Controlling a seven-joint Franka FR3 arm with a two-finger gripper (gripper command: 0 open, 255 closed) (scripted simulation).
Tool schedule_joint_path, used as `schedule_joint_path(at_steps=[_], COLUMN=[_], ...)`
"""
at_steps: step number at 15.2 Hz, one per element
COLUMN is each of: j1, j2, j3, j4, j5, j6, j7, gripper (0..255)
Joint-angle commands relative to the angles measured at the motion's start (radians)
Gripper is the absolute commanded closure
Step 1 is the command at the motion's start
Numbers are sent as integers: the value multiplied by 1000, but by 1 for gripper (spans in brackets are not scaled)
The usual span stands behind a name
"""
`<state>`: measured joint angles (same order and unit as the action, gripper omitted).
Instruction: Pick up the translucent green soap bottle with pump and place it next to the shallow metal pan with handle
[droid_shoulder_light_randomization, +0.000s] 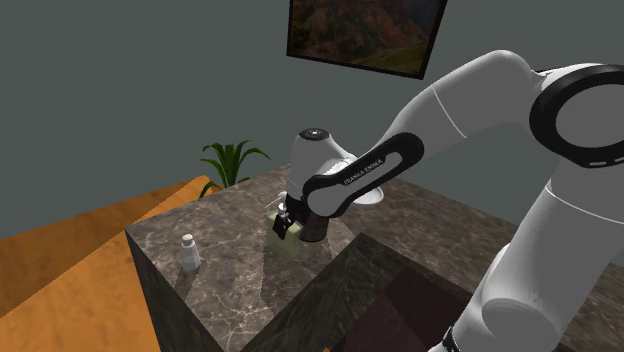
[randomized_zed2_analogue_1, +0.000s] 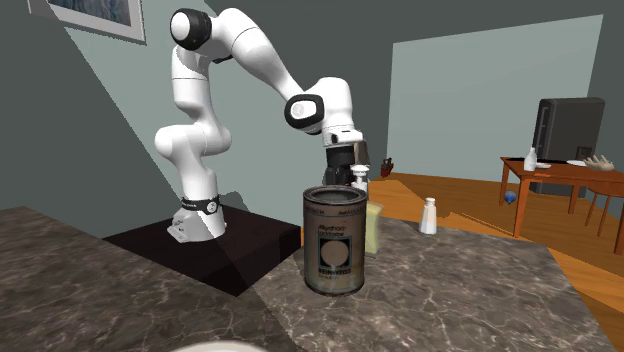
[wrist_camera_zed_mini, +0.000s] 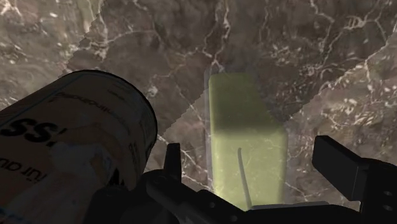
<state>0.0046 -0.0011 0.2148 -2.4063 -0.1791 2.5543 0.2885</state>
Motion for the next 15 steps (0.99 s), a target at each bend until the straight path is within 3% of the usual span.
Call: schedule_joint_path(at_steps=[1, 3, 4, 15], j1=[0, 0, 0, 1], j2=[0, 0, 0, -20], j3=[0, 0, 0, 1], j4=[0, 0, 0, 8], j5=[0, 0, 0, 14], j6=[0, 0, 0, -26], j7=[0, 0, 0, -12], gripper=[0, 0, 255, 255])
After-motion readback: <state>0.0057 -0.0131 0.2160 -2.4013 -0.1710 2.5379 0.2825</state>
